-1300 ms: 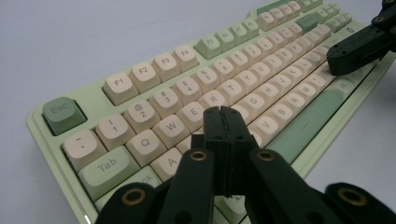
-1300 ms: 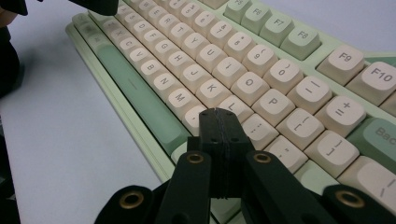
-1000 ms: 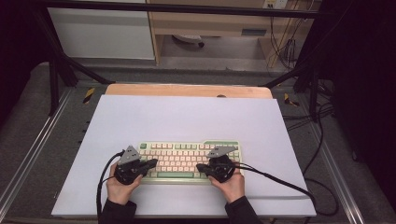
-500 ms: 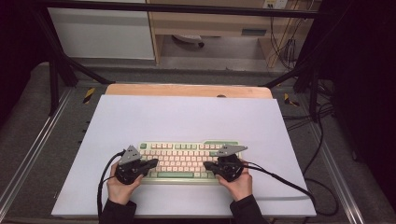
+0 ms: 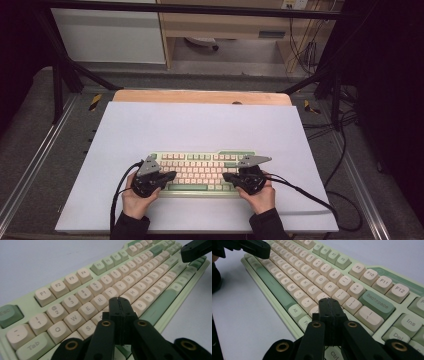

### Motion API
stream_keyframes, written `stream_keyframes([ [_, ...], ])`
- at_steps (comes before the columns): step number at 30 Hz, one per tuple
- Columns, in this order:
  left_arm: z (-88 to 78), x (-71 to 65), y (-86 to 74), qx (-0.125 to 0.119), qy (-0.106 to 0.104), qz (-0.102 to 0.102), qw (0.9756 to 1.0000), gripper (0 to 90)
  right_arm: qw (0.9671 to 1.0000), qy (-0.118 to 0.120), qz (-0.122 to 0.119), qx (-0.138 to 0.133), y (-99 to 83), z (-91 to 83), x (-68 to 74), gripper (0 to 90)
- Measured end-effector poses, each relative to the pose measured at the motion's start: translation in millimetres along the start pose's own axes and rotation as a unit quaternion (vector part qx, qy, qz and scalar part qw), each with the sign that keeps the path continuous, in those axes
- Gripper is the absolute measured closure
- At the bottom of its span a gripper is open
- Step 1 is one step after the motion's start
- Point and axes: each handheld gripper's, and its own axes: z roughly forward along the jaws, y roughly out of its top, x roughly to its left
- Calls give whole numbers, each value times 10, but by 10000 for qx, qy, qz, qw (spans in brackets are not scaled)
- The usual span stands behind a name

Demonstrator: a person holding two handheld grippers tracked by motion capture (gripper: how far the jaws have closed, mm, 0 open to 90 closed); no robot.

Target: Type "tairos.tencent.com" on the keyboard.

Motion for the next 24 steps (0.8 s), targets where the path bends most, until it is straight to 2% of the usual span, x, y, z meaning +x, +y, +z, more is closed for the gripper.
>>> stream_keyframes([
  [24, 49, -31, -68, 127, -52, 17, 9999, 900, 10000, -1, -22, -13, 2, -2, -7, 900],
])
